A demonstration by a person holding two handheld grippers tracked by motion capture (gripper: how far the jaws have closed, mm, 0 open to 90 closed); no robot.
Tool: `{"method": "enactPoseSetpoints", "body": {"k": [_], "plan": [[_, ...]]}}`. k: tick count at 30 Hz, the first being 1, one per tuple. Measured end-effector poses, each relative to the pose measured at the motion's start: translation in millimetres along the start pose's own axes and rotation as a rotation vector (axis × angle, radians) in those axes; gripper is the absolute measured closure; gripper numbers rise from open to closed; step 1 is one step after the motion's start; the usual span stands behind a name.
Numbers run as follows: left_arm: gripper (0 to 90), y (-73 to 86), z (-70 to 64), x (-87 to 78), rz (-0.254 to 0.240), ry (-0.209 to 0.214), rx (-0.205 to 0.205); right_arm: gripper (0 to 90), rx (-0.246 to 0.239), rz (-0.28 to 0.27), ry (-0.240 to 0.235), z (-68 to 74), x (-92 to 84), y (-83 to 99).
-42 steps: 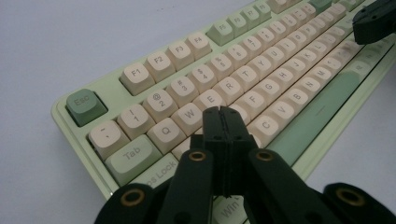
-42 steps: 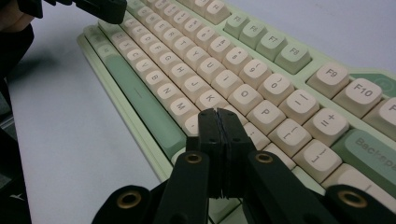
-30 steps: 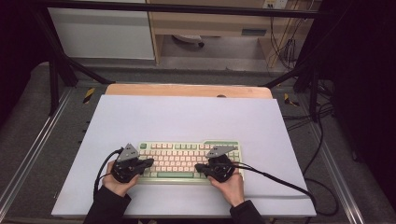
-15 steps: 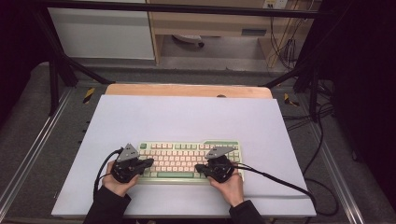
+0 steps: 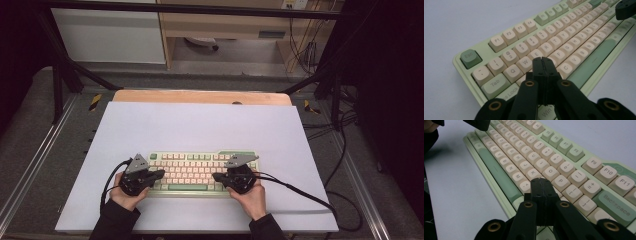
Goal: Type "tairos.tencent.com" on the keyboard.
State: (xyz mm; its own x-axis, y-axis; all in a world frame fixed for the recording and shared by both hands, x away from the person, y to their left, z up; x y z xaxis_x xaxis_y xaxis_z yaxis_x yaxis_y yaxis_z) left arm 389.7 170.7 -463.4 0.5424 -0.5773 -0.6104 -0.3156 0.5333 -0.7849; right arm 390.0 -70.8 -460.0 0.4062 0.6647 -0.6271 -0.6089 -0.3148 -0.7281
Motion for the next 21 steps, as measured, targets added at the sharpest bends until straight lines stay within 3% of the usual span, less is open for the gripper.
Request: {"method": "enactPoseSetpoints", "body": {"k": [21], "plan": [[90.0,-16.5,-10.2,7.8,0.006,0.002,0.017,90.0,0.017,-0.016,0.009,-10.8,-9.1,0.2]]}}
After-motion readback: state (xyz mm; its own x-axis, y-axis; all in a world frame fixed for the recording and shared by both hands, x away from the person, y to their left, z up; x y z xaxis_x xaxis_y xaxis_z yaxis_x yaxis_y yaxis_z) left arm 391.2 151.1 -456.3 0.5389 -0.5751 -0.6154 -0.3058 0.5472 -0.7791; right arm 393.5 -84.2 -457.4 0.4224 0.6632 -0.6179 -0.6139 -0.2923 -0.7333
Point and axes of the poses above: each handheld gripper's, and its own axes: x roughly forward along the jaws, y roughly out of its underside, z roughly to its left, the point moved 7 cm from there along x, roughly forward along the jaws, and after that the axes turned 12 degrees about x, right-handed, at the moved point
